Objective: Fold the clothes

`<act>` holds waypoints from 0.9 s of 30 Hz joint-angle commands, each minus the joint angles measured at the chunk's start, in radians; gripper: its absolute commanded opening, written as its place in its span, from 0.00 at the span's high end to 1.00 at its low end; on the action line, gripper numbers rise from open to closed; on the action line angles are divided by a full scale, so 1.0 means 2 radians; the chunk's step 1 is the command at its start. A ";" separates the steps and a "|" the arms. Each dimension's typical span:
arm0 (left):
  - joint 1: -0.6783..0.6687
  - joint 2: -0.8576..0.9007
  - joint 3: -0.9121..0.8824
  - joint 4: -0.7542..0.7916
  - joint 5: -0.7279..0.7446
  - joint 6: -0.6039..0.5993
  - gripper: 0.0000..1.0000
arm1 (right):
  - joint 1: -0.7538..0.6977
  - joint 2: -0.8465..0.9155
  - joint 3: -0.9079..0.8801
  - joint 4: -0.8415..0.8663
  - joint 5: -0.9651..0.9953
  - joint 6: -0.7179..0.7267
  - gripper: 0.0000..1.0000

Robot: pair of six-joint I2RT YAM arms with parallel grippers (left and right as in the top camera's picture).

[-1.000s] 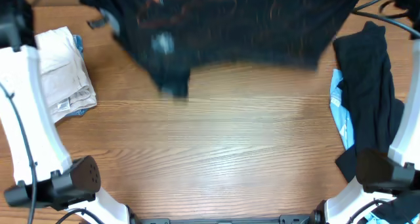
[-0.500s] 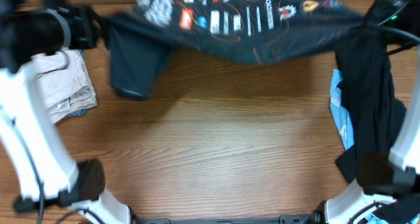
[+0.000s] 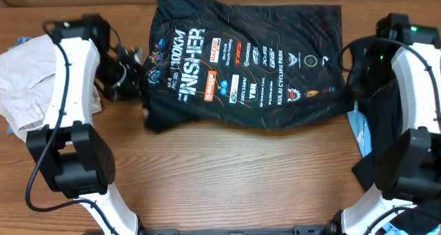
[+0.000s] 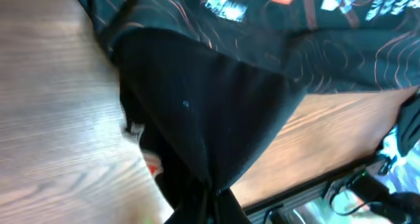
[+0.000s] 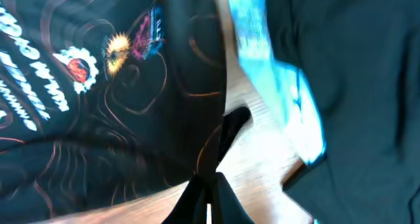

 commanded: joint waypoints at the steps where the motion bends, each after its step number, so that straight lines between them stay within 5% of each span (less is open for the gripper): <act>1: -0.005 -0.011 -0.071 0.012 -0.019 -0.010 0.96 | -0.008 -0.007 -0.041 0.003 0.004 -0.003 0.96; 8: -0.005 -0.059 -0.221 0.062 -0.053 -0.051 0.96 | -0.026 -0.008 -0.115 0.014 0.004 0.000 0.96; 13: 0.009 -0.176 -0.318 0.118 -0.107 -0.122 0.96 | -0.038 -0.016 -0.165 0.030 0.004 0.010 0.96; 27: 0.057 -0.425 -0.388 0.095 -0.097 -0.194 0.96 | -0.039 -0.177 -0.251 0.067 -0.022 0.025 0.96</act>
